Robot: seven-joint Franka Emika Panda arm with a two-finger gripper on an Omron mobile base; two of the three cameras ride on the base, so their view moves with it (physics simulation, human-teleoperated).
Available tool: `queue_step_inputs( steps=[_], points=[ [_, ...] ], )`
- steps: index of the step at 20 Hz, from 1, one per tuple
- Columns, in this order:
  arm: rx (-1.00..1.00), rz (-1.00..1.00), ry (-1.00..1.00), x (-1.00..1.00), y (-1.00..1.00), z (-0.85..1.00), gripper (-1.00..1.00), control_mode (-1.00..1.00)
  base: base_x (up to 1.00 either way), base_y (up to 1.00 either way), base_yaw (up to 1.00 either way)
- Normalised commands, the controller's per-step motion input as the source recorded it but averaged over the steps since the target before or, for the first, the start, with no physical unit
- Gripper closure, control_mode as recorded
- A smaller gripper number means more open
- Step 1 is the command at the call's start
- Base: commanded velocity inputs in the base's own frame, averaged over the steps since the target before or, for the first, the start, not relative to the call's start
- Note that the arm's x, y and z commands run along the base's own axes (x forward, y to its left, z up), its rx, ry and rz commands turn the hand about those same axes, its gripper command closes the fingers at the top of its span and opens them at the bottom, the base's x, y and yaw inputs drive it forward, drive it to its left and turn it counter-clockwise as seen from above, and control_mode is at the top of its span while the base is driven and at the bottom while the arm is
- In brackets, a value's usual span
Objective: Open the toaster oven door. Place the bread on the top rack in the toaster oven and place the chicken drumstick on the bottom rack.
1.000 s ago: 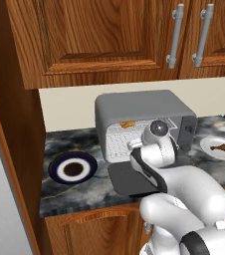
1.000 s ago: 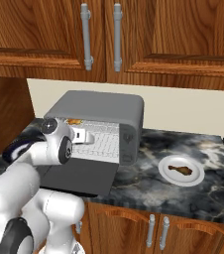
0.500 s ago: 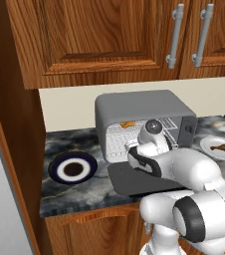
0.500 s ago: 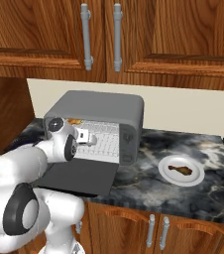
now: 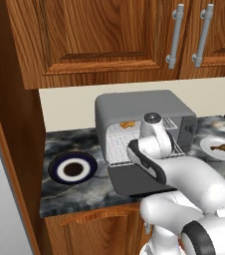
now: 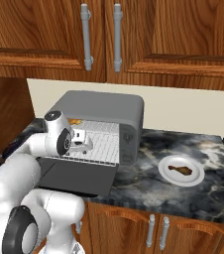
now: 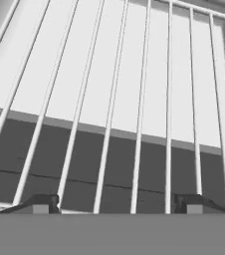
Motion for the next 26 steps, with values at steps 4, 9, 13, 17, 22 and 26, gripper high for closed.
queue_step_inputs(
  steps=[4,9,13,17,22,26],
  points=[
    [-0.05,0.10,0.24,-1.00,0.00,-0.43,-1.00,-1.00,0.00,0.00,0.00],
    [-0.05,0.09,0.26,-1.00,0.00,-0.43,-1.00,-1.00,0.00,0.00,0.00],
    [0.00,0.01,0.08,-0.58,0.00,0.30,-1.00,-1.00,0.00,0.00,0.00],
    [0.07,-0.04,-0.08,0.00,-0.44,1.00,-1.00,-1.00,0.00,0.00,0.00],
    [0.28,-0.12,-0.05,-0.09,-1.00,0.61,-1.00,-1.00,0.00,0.00,0.00],
    [0.35,-0.12,0.00,-0.12,-1.00,0.21,-1.00,-1.00,0.00,0.00,0.00]
  ],
)
